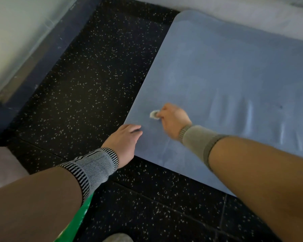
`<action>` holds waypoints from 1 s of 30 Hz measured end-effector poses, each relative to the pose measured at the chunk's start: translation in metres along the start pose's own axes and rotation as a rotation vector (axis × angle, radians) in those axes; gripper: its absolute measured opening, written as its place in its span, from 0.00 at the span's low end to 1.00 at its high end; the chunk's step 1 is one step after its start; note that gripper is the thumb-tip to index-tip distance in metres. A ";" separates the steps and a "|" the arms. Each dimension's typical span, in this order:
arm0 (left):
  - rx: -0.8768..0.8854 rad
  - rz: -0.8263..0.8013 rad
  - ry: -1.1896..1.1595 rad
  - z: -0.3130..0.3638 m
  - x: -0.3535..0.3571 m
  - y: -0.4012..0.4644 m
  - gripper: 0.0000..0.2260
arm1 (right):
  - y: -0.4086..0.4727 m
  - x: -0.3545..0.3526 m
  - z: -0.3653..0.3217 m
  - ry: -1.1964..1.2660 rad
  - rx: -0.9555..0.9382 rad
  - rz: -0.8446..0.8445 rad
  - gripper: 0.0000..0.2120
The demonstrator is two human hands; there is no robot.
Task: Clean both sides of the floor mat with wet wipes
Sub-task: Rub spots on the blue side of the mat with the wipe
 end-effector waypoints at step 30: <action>0.069 0.059 0.066 0.018 0.008 0.021 0.24 | -0.050 -0.004 0.003 0.032 0.003 0.147 0.11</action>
Point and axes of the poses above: each hand's wrist, its own y-axis towards the middle knuckle, its own x-axis out of the palm, z = x × y, the point moved 5 cm from there along y, towards the middle knuckle, and after that the axes turned 11 degrees about -x, right-handed, at the moved point
